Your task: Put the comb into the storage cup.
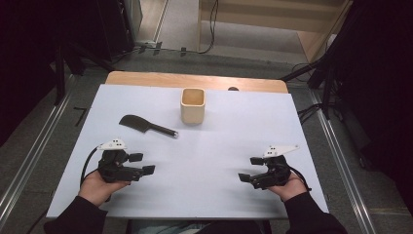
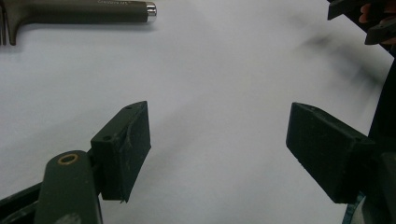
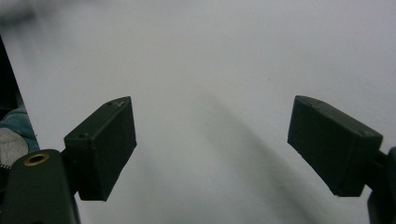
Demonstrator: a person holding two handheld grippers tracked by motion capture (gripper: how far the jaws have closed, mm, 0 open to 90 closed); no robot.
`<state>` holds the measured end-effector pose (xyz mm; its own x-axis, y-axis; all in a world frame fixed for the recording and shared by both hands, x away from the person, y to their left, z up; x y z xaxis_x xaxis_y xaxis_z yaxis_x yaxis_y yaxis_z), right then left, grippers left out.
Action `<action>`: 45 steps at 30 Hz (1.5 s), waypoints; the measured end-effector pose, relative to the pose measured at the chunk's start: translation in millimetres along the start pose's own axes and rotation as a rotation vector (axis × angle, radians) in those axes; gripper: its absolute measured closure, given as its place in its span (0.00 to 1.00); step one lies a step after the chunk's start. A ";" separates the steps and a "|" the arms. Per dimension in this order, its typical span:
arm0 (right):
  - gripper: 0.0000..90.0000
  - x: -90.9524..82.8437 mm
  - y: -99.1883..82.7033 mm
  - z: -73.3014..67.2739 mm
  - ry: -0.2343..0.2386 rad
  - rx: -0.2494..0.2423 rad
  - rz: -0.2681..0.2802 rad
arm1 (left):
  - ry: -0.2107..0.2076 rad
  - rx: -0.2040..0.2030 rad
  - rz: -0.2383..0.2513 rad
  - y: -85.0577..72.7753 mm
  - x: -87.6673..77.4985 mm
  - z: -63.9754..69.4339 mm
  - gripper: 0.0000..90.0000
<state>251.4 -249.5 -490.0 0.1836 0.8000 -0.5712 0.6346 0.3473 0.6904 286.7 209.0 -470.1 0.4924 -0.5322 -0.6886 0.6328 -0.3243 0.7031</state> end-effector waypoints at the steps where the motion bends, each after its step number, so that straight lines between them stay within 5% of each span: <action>1: 0.15 0.0 0.0 0.1 0.000 0.000 -0.001 | -0.001 0.000 0.000 0.0 0.1 0.0 0.25; 23: 0.15 1.3 0.0 0.3 0.004 -0.001 -0.007 | 0.029 -0.035 -0.005 2.9 0.2 -1.5 0.24; 31: 0.15 1.4 -0.1 0.9 0.004 -0.002 -0.010 | 0.047 -0.100 -0.001 11.1 1.3 -7.0 0.24; 33: 0.15 1.4 -0.1 1.1 0.004 -0.002 -0.011 | 0.083 -0.075 -0.004 14.3 4.3 -8.2 0.24; 45: 0.15 1.7 0.0 2.4 -0.001 0.006 -0.012 | 0.098 -0.066 -0.019 30.3 17.8 -12.9 0.26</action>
<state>253.6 -249.2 -492.0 0.1763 0.7953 -0.5800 0.6412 0.3543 0.6807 322.3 199.7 -463.4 0.5340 -0.4464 -0.7181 0.6788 -0.2800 0.6788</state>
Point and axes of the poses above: each handheld gripper's, and its own axes: x roughly forward along the jaws, y roughly out of its top, z roughly to its right, the point moved 1 cm from there along x, roughly forward along the jaws, and after that the axes turned 15 degrees about y, right-handed, at the moved point
